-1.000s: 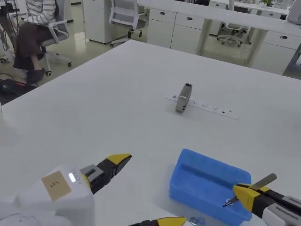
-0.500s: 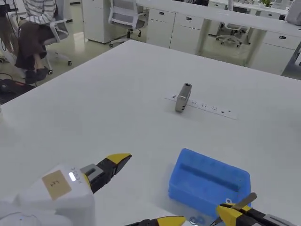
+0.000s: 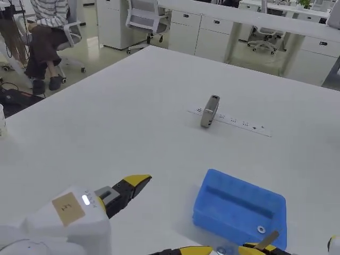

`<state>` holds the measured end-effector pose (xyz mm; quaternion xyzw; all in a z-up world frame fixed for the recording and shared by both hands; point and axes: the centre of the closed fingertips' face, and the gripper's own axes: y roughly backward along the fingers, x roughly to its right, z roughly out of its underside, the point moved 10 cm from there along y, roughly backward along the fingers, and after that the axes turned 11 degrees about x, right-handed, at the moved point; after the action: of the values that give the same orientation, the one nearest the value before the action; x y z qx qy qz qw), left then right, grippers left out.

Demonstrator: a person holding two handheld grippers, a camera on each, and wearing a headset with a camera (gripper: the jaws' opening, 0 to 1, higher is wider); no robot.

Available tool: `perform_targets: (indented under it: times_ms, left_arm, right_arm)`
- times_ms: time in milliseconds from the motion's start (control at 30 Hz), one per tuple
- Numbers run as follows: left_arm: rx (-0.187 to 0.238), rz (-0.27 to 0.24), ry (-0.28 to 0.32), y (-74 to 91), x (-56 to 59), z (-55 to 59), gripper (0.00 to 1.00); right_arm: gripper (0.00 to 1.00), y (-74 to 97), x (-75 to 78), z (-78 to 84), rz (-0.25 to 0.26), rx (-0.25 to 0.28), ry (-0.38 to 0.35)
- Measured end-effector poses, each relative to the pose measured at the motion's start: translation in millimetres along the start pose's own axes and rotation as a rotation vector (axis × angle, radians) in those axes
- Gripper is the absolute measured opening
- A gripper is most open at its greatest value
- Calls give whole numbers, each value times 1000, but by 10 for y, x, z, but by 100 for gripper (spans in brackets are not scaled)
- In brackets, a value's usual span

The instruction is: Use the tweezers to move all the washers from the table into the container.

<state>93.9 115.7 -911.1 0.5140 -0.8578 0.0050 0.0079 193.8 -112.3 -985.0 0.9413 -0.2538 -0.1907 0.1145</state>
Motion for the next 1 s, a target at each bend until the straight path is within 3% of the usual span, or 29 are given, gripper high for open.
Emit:
perform_targets:
  times_ms: [167, 467, 633, 700, 733, 800, 1000]
  left_arm:
    - [-4, 4, 0, -3, 2, 3, 79]
    - [-16, 13, -4, -11, 6, 14, 78]
    - [7, 17, 6, -6, 11, -5, 79]
    - [0, 14, 5, -2, 7, -2, 79]
    - [1, 14, 4, -2, 7, -2, 79]
    - [5, 8, 1, 3, 4, -6, 79]
    - [9, -4, 5, 13, -12, -7, 78]
  right_arm:
    - [4, -17, -31, 2, -14, -7, 29]
    - [3, -24, -167, 11, -65, -59, 259]
    - [2, 19, -148, 27, -70, -70, 271]
    - [2, 63, -116, 41, -29, -73, 243]
    - [2, 79, -113, 63, -8, -53, 181]
    - [2, 96, -113, 84, 25, -33, 150]
    - [2, 55, -150, 23, 10, -65, 176]
